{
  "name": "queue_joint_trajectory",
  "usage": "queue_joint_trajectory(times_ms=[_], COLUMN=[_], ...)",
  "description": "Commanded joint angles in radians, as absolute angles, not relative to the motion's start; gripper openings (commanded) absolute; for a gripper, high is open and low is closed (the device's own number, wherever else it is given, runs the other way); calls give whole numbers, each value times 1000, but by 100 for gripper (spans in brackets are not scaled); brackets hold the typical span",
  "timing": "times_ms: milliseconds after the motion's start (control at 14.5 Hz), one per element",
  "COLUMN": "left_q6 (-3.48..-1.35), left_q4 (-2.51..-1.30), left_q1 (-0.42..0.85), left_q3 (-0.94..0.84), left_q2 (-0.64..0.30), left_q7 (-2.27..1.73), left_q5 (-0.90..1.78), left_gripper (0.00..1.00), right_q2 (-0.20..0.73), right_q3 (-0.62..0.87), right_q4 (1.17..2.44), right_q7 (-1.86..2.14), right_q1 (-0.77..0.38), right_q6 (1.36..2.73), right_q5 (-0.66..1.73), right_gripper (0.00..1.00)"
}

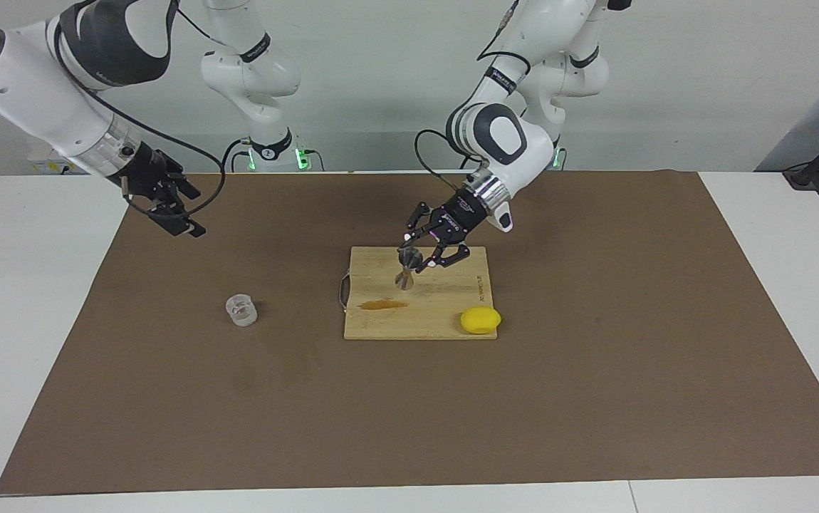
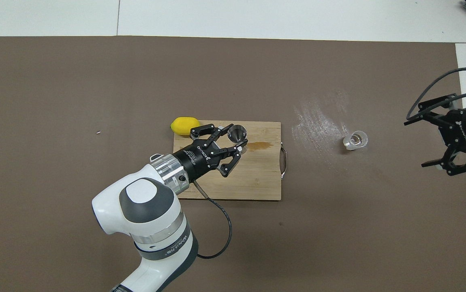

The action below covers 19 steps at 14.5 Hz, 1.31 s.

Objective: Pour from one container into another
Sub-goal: 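Carry the steel cup onto the board while the right gripper reaches the glass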

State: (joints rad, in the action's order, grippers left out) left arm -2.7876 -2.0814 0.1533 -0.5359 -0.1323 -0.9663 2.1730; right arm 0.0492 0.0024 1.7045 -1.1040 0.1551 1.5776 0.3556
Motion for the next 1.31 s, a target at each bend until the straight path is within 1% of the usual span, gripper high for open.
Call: queue_joint_trajectory(times_ms=[0,138,276,345,552,690,828,1034,1103,1241], left_q6=[-2740,-2676,-2559,-2521,-2453,-2428,-2424,-2456,-2498,-2558], left_q4=[-2066,-2097,-2149,-2157,-2151,-2149,-2140,-2128,-2108,-2088], left_q1=[150,130,89,78,60,64,75,107,124,161], left_q3=[-523,-520,-518,-518,-518,-520,-519,-515,-515,-512], left_q2=[-138,-123,-77,-68,-81,-87,-129,-189,-207,-241], left_q7=[-957,-942,-879,-856,-795,-770,-737,-712,-712,-709], left_q5=[2184,2171,2163,2163,2163,2167,2172,2164,2161,2158], left_gripper=[0,0,0,0,0,0,0,0,0,0], right_q2=[136,204,253,270,336,399,452,486,495,506], right_q3=[9,9,9,9,11,9,9,11,9,11], right_q4=[1700,1694,1698,1704,1713,1709,1710,1717,1720,1775], right_q7=[-1126,-1121,-1118,-1108,-1051,-1007,-922,-868,-841,-799], right_q1=[222,233,245,261,272,285,296,296,296,302], right_q6=[1591,1611,1635,1650,1709,1721,1745,1773,1782,1830], right_q5=[470,518,566,574,578,647,658,663,681,709], right_gripper=[100,100,100,100,100,100,100,100,100,100])
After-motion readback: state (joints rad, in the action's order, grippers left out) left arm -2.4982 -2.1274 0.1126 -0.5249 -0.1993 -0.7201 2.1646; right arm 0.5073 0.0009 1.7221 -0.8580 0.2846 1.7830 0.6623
